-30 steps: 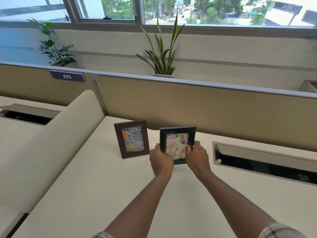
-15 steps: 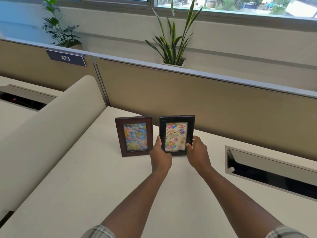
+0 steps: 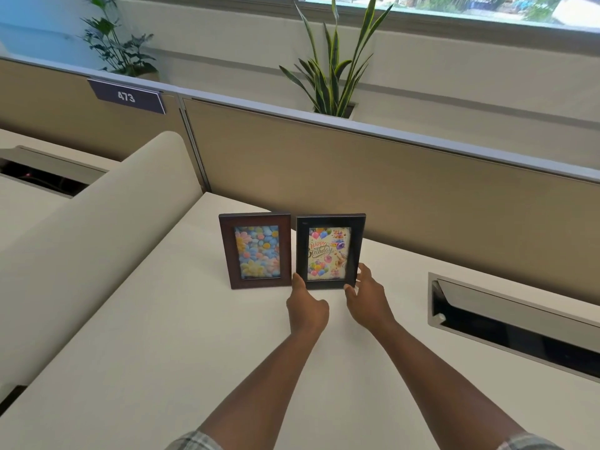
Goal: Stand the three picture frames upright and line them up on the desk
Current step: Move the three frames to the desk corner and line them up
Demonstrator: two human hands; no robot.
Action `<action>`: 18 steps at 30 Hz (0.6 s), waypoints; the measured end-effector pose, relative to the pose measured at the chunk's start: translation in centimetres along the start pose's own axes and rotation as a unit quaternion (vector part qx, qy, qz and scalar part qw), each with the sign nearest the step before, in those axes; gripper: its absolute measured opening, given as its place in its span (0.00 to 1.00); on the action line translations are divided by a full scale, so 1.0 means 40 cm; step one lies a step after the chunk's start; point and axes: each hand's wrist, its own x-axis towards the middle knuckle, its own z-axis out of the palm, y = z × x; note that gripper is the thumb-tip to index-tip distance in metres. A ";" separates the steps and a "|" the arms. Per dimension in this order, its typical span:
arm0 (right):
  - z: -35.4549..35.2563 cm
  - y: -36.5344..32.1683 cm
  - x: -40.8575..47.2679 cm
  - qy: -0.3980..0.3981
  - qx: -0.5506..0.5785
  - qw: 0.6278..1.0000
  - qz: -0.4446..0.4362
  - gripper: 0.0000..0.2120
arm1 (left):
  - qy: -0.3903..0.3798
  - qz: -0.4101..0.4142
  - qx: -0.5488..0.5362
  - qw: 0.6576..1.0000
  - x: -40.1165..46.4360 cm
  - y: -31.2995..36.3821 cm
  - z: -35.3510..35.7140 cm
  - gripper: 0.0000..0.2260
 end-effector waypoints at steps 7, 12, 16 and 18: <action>0.004 0.000 0.009 -0.003 0.001 1.000 -0.011 0.27 | -0.014 0.002 0.012 1.000 0.012 -0.002 -0.008 0.38; -0.003 0.009 0.003 -0.012 -0.019 1.000 0.016 0.31 | -0.014 0.007 0.019 1.000 0.007 -0.009 -0.006 0.38; -0.023 0.026 -0.049 0.003 -0.016 1.000 0.026 0.29 | -0.010 0.007 0.021 1.000 -0.028 -0.021 -0.007 0.35; -0.042 0.037 -0.104 0.020 -0.013 1.000 0.016 0.24 | -0.016 0.021 0.006 1.000 -0.062 -0.035 -0.007 0.30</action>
